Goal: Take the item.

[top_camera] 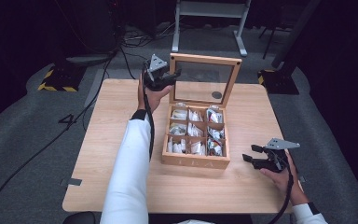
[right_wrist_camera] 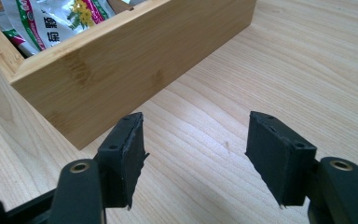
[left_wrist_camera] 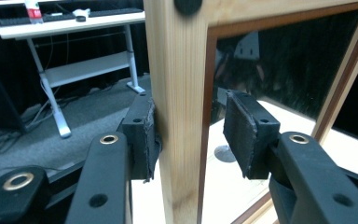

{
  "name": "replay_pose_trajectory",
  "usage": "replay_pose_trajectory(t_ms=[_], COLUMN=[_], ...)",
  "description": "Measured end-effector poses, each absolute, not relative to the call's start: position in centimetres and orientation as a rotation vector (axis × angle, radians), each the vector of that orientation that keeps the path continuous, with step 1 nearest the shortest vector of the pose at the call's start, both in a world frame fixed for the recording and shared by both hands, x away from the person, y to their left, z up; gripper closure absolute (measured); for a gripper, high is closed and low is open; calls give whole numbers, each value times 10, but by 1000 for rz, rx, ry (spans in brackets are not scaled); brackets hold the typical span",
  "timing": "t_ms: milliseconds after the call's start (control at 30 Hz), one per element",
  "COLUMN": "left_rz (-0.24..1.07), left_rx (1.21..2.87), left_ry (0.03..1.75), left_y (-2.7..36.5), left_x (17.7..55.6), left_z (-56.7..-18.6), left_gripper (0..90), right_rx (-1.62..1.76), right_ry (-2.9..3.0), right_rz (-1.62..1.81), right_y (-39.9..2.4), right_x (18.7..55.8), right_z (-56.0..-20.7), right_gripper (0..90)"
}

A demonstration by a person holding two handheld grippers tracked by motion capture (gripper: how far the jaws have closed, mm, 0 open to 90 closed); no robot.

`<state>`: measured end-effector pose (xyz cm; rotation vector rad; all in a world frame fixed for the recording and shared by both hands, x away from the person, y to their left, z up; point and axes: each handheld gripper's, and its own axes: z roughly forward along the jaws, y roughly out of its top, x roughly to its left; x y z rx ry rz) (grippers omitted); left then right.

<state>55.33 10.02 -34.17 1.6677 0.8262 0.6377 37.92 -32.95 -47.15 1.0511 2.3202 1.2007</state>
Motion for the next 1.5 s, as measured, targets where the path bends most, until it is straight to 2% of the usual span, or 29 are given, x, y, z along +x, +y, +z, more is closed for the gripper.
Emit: replay_pose_trajectory(t_ms=[167,567,900,1333,1367,1500], left_rz=[641,665,627,556,558,560], left_rx=[1694,1824,1895,1944,1986,1996], left_ry=[846,939,976,966,952,928], left_y=[99,91,91,98,98,106], left_x=[557,564,566,563,562,556], left_z=[-349,-393,-420,-434,-435,-431], left_gripper=[554,570,573,588,589,570], right_rx=[1059,1053,1056,1051,1051,1044], right_ry=[2319,2329,2333,2354,2357,2349], right_rz=[1205,1196,1191,1176,1175,1180], right_y=[-330,-327,-327,-325,-325,-325], right_x=[380,380,380,381,381,380], right_z=[-473,-473,-474,-478,-478,-477], right_gripper=[373,381,382,382,381,375])
